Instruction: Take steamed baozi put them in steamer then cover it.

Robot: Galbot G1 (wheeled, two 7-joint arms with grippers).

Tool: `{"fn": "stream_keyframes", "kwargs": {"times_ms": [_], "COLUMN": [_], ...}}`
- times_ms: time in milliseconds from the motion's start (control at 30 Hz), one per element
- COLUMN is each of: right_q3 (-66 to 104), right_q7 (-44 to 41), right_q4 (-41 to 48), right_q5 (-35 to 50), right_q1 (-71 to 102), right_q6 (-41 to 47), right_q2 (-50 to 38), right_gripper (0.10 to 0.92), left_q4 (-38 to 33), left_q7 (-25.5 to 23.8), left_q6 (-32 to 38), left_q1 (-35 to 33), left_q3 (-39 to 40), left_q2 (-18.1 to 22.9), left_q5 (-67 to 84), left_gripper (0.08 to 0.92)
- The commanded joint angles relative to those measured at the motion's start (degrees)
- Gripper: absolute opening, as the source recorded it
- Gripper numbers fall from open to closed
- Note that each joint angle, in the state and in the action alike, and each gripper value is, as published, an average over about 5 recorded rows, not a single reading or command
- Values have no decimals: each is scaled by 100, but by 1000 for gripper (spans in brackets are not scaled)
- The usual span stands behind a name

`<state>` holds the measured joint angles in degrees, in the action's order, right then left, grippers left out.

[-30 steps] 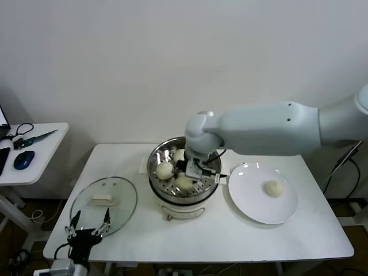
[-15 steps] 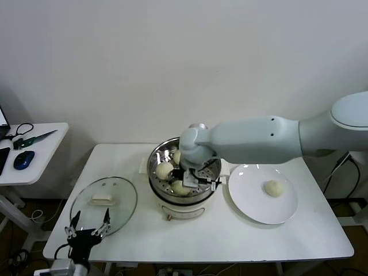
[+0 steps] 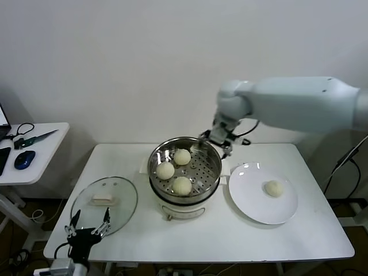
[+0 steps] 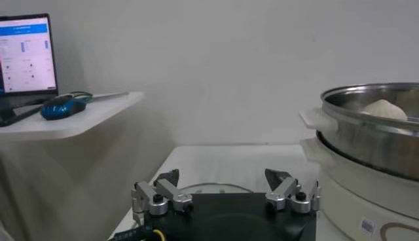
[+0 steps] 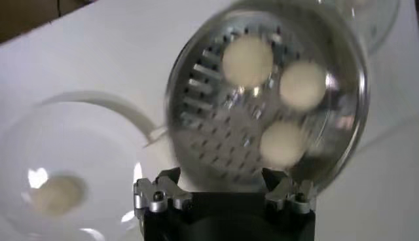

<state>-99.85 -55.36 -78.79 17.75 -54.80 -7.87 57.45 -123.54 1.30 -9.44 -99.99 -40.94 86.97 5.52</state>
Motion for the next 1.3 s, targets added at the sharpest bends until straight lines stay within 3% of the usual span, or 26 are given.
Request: {"fn": "stream_keyframes", "kwargs": {"times_ms": [33,233,500,800,1167,1300], "right_q3": [-486,993,2488,2977,3042,2992], "right_q7": [-153,-134,-97,-115,-115,-129], "right_q4": [692,1181,2151,3009,3274,3246], "right_q5": [1120,369,-406,-695,-752,-802], "right_q1": [437,2287,3980,4429,4533,4462], "right_q6": [1548,1608,1437,1224,1265,1295], "right_q2": [-2220,-2611,-2071,-1295,-1003,-1003], "right_gripper": [823,823,823,823,821,764], "left_q4": [-5,70,147,202,250,255], "left_q7": [0,-17,-30,-28,-20,-20], "left_q6": [18,-2,-20,-22,-9,-22], "left_q1": [-6,82,100,82,61,66], "left_q3": [-6,26,42,12,-47,-50], "left_q2": [-19,-42,-22,-5,16,17], "left_q5": [19,-6,-43,-53,-41,-41], "left_gripper": [823,823,823,823,823,823]}}
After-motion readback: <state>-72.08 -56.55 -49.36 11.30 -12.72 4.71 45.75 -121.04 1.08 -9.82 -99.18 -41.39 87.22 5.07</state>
